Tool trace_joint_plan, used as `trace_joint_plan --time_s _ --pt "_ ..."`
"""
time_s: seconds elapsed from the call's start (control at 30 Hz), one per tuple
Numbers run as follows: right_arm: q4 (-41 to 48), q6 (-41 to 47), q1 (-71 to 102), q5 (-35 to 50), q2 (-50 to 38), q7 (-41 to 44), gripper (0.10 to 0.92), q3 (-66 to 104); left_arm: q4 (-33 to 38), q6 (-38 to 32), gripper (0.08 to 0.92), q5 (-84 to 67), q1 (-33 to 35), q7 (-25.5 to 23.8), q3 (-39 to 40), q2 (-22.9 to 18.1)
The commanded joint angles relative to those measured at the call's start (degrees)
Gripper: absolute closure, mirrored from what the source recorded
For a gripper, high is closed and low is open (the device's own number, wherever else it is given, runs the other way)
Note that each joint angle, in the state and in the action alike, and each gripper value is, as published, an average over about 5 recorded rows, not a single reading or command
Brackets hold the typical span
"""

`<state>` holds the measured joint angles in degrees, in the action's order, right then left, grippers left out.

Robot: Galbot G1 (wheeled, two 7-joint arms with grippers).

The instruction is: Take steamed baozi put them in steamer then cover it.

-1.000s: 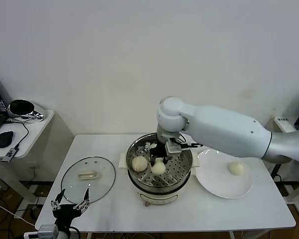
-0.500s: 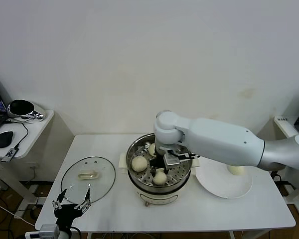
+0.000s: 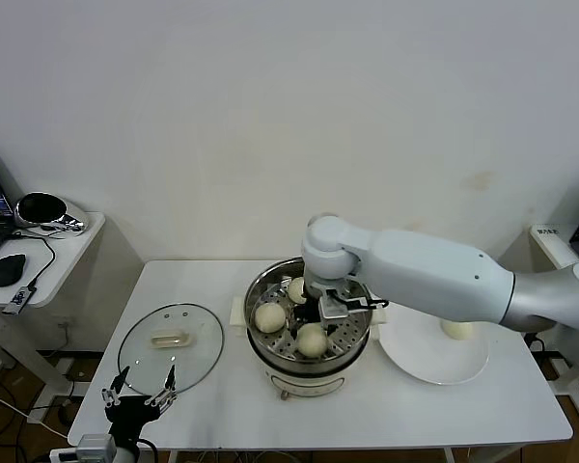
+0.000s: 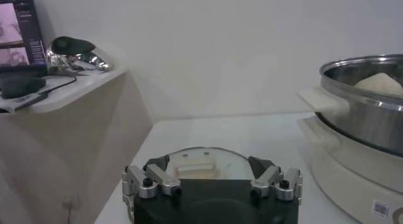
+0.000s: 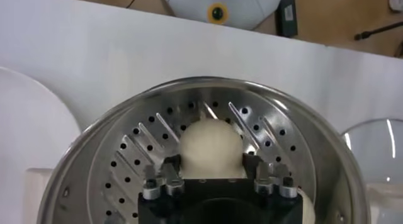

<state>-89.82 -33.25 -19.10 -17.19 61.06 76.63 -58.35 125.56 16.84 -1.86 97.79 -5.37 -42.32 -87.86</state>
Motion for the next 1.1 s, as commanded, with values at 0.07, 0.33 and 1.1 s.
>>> trace_joint_plan --time_s 0.07,0.33,1.1 --pt "-1.72 6.28 -2.21 3.33 -4.92 -0.27 0.206 3.23 -0.29 0.07 0.177 0.11 -0.23 -0.13 0.17 0.06" --pt "1.09 27.39 -7.84 14.72 -16.81 0.76 0.203 5.32 -0.46 0.12 0.177 0.02 -0.3 -0.3 0.3 0.78" --pt "23.92 46.02 19.08 5.55 -24.76 -1.14 0.203 27.64 0.08 0.73 0.177 -0.05 0.47 -1.36 1.17 2.0"
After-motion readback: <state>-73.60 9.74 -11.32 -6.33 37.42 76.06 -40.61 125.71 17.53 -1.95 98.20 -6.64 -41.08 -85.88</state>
